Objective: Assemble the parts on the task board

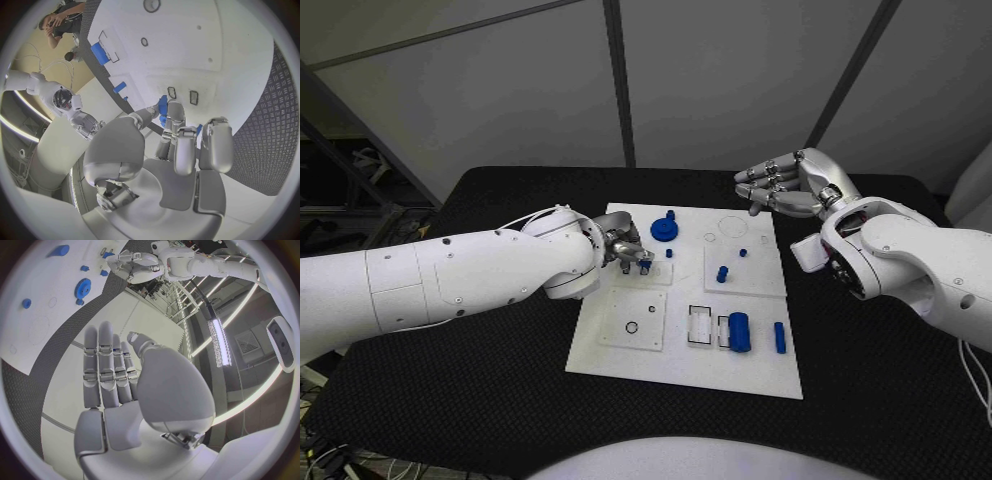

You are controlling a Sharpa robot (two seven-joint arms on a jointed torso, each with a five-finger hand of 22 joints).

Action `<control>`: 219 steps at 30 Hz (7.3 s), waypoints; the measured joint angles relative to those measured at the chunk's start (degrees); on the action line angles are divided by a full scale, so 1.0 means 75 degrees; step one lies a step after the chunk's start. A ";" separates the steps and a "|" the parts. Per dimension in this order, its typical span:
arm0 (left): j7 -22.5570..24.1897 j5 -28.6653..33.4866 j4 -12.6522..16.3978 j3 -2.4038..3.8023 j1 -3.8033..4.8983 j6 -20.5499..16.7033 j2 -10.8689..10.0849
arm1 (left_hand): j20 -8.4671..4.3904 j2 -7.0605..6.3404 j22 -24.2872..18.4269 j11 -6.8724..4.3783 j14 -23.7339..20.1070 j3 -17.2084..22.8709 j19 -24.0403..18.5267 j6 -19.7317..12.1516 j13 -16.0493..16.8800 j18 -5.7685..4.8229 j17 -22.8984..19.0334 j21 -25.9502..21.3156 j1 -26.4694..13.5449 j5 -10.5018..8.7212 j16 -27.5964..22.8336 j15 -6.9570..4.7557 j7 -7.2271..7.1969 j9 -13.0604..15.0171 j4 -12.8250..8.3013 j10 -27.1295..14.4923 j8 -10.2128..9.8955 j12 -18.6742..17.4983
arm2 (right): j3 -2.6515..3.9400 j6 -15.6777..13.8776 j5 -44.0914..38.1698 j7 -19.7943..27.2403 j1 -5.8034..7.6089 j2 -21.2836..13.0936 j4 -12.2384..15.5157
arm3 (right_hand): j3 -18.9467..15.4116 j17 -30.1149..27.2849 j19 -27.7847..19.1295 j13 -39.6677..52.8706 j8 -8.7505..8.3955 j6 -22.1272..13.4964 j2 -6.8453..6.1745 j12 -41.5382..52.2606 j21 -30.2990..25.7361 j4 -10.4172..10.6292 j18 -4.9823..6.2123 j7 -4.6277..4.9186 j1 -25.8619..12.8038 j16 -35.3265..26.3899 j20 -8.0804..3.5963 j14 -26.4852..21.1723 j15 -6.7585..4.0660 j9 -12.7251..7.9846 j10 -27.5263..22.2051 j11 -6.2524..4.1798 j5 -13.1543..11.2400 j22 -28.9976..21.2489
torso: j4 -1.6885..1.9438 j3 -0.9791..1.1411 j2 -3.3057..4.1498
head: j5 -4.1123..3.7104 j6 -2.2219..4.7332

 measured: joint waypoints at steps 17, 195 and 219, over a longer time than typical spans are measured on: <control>-0.0011 -0.0583 -0.0048 0.0000 -0.0037 0.0170 0.0077 | 0.0028 -0.0030 0.0000 0.0000 0.0000 0.0044 0.0027 -0.0030 -0.0009 0.0000 0.0000 0.0000 0.0030 -0.0006 0.0000 0.0000 -0.0025 0.0045 0.0041 0.0000 0.0033 -0.0001 | 0.0000 0.0025 0.0000 -0.0024 0.0000 0.0011 -0.0003 | 0.0000 -0.0008 0.0000 0.0001 0.0000 0.0000 0.0031 0.0000 0.0000 0.0000 0.0001 0.0000 -0.0031 0.0000 0.0000 0.0000 0.0000 0.0001 0.0000 0.0000 0.0000 0.0001 | 0.0000 -0.0001 0.0004 | 0.0015 -0.0012; -0.0051 -0.0829 0.0014 0.0011 -0.0024 0.0051 -0.0026 | -0.0219 -0.0390 0.0001 -0.0522 0.0029 0.0198 0.0436 0.0394 0.0959 -0.0010 0.0000 0.0384 -0.0610 0.0044 -0.0001 -0.0244 -0.0395 -0.0557 -0.0371 0.1036 0.0652 0.0793 | -0.0001 0.0085 -0.0183 -0.0266 0.0000 -0.0052 0.0039 | -0.0020 -0.0112 0.0026 -0.0153 0.0000 0.0000 0.0001 0.0000 -0.0118 0.0020 0.0001 -0.0001 -0.0060 -0.0201 0.0026 0.0055 0.0000 0.0003 0.0000 0.0000 0.0772 -0.0061 | 0.0008 0.0013 -0.0002 | 0.0040 -0.0206; -0.0051 -0.1212 -0.0402 0.0008 -0.0044 0.0132 0.0353 | -0.0219 -0.0389 0.0001 -0.0528 -0.0002 0.0198 0.0435 0.0395 0.0946 -0.0004 0.0000 0.0385 -0.0611 0.0042 -0.0001 -0.0245 -0.0395 -0.0571 -0.0371 0.1044 0.0645 0.0793 | -0.0001 0.0084 -0.0183 -0.0264 0.0000 -0.0055 0.0045 | -0.0020 -0.0120 0.0026 -0.0163 0.0000 0.0000 0.0001 0.0000 -0.0118 0.0020 0.0000 0.0000 -0.0060 -0.0231 0.0026 0.0055 0.0000 0.0003 0.0000 -0.0001 0.0772 -0.0068 | 0.0002 0.0010 0.0006 | 0.0051 -0.0231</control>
